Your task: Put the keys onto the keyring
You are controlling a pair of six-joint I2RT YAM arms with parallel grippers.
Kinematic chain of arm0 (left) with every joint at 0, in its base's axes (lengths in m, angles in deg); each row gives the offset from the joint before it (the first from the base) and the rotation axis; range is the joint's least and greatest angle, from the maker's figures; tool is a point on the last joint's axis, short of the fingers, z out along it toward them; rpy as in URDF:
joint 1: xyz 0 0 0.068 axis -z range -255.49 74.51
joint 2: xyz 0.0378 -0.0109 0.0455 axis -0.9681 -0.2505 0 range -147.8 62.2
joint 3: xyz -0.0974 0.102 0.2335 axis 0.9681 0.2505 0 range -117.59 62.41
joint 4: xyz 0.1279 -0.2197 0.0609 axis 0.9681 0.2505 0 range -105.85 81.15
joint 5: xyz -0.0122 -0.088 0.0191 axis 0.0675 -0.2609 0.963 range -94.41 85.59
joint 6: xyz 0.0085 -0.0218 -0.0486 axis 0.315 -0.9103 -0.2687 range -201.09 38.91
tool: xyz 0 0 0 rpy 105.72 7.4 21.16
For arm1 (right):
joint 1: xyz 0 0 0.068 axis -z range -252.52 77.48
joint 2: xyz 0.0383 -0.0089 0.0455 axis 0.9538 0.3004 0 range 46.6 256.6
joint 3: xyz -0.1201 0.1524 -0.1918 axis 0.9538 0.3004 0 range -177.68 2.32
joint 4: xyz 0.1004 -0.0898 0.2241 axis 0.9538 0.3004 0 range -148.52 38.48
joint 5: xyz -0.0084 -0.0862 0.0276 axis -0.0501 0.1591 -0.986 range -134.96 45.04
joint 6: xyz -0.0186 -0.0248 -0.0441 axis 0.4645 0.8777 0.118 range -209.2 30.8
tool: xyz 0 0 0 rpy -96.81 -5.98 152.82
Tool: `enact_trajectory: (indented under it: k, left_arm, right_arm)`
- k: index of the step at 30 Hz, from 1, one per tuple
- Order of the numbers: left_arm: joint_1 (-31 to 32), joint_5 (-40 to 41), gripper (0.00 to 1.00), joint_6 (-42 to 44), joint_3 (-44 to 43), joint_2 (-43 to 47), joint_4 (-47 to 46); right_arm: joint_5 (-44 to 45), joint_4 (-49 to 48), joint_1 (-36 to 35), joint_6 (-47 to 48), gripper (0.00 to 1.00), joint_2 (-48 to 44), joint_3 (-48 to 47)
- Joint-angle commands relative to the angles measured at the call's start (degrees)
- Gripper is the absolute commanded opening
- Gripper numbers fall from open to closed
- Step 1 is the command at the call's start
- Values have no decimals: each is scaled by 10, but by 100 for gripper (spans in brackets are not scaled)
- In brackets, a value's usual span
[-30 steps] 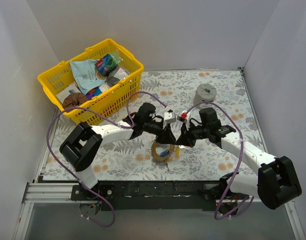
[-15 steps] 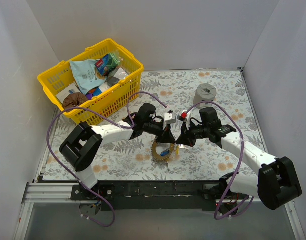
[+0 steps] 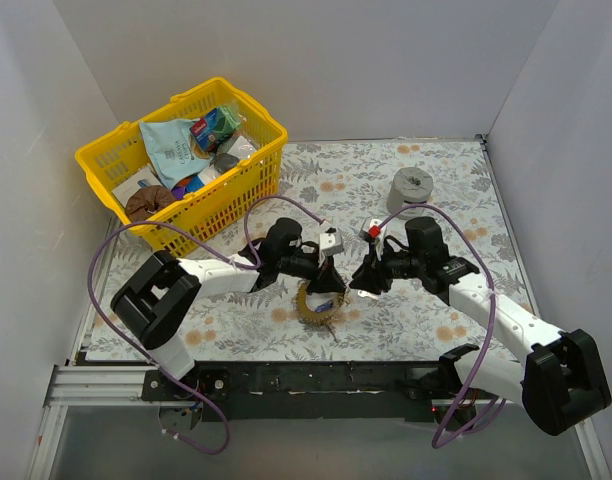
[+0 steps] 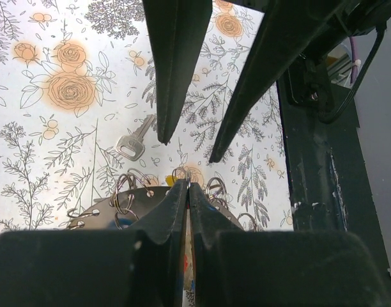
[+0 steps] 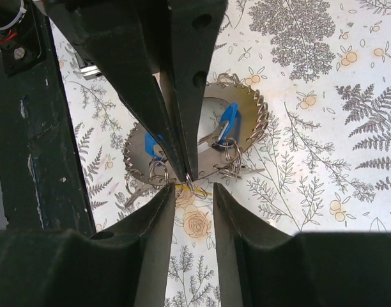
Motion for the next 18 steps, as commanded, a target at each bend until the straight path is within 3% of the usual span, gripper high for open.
enact_trajectory:
  k: [1,10,18]
  left_arm:
    - [-1,-6,0,-13,24,50,-71]
    - [-8,-33,0,-26,35,62,-110]
    - [-8,-40,0,-19,32,63,-97]
  right_arm:
    - [-11,-20,-1,-9,39,-5,7]
    - [-41,-21,-2,-1,43,6,10]
    - [-41,-34,-1,-5,40,26,17]
